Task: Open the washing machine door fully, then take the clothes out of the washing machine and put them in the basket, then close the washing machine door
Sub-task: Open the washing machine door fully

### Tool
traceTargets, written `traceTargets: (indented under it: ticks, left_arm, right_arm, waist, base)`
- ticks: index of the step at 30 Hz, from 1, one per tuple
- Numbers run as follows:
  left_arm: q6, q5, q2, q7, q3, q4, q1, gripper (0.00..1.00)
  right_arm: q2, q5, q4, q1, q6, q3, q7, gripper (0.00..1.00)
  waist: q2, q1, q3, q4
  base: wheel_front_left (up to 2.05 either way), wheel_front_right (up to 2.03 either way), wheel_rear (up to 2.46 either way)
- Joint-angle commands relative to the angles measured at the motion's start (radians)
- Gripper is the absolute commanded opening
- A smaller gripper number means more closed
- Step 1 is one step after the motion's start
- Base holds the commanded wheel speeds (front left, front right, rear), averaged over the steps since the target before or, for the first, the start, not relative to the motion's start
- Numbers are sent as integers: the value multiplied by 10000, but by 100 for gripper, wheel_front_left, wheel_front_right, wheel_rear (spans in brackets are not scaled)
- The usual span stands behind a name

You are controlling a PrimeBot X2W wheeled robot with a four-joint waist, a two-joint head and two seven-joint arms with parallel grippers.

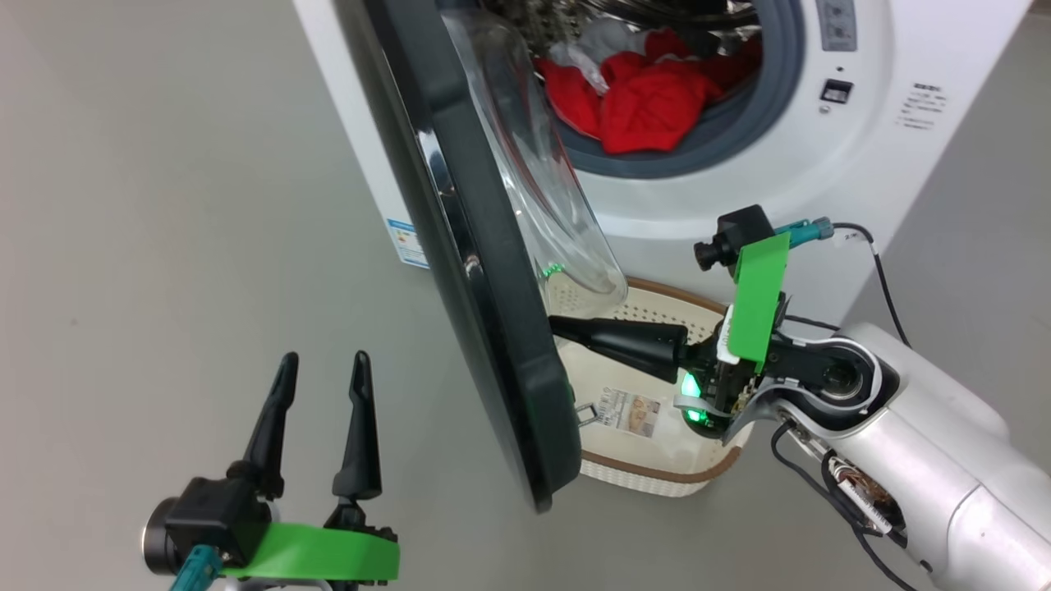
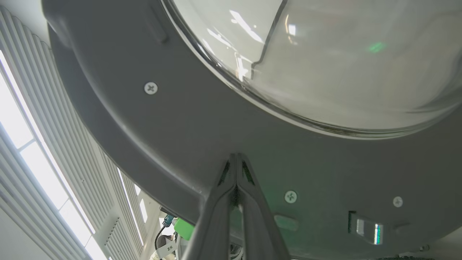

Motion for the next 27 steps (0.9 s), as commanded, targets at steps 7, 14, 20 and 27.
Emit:
traceTargets:
  ticks: [7, 14, 20, 27]
  left_arm:
    - [-41, -142, 150, -78, 358, -237, 106, 100]
    - [-81, -168, 150, -78, 357, -199, 169, 100]
    - [-145, -160, 150, -78, 423, -119, 153, 100]
    - [-134, -197, 150, -78, 444, -110, 182, 100]
  right_arm:
    - [361, 168, -65, 336, 52, 222, -93, 0]
    - [551, 222, 181, 324, 52, 314, -91, 0]
    - [657, 214, 343, 350, 52, 337, -29, 0]
    - [726, 138, 498, 341, 52, 395, 74, 0]
  waist:
    - [0, 0, -335, 641]
    - [0, 0, -401, 1011]
    - [0, 0, -426, 1306]
    - [0, 0, -400, 1393]
  base:
    - [0, 0, 0]
    - [0, 0, 0]
    - [0, 0, 0]
    - [0, 0, 0]
